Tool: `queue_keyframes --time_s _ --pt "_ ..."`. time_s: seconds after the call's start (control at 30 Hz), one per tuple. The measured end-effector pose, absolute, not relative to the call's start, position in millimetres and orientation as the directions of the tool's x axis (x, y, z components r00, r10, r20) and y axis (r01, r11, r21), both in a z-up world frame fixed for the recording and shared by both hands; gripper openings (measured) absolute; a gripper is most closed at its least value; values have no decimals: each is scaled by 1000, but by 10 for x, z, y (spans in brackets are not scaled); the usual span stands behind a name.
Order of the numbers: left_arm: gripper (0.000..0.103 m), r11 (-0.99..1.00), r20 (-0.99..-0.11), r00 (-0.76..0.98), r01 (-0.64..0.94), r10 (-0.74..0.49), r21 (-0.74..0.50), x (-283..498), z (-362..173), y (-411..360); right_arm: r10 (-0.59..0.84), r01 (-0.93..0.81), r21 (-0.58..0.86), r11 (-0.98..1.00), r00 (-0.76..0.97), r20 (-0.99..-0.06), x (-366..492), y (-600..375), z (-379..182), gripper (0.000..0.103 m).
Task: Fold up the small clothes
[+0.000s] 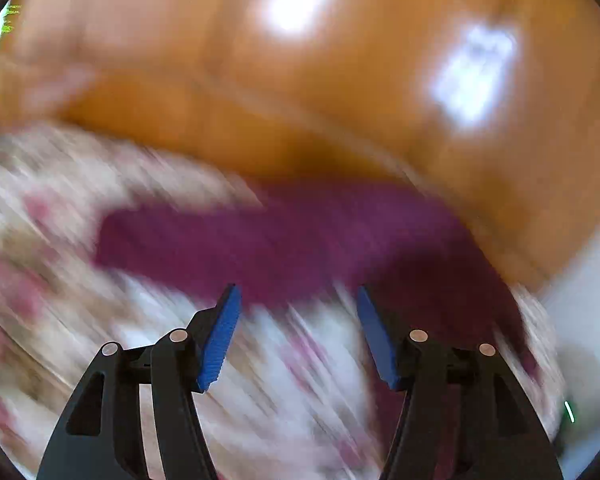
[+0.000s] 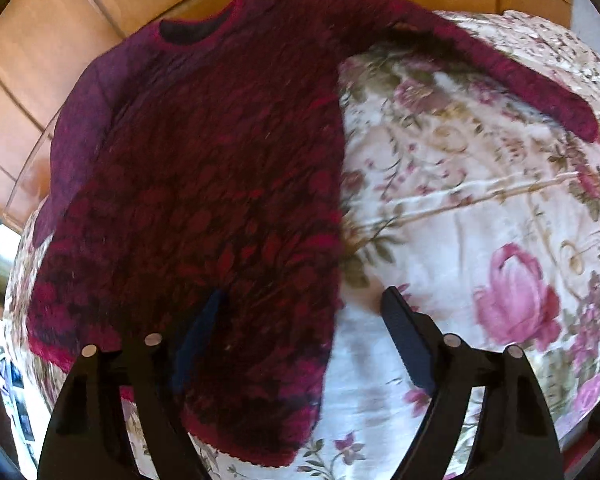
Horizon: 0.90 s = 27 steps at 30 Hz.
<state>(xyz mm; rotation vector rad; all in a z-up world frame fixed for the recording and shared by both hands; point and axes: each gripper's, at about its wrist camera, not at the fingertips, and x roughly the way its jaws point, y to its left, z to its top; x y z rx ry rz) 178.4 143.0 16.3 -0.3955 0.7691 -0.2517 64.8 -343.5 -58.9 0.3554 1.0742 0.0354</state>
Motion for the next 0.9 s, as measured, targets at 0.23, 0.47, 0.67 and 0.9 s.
queue_keyframes --time_s 0.23,0.47,0.67,0.9 --pt "59 748 -654 383 186 -652 -637 1372 -780 466 265 107 356 928 482 -835 613 -3409 -602 52" --pt "13 719 -637 380 123 -671 -684 1383 -946 222 296 31 355 934 489 -821 644 -3342 -446 21" --pt "9 766 -616 511 142 -599 -627 1214 -435 698 301 -60 327 943 571 -764 395 -3317 90 18" --pt "7 813 -664 503 152 -554 -563 665 -283 941 307 -161 262 952 491 -815 -243 -3229 57 17"
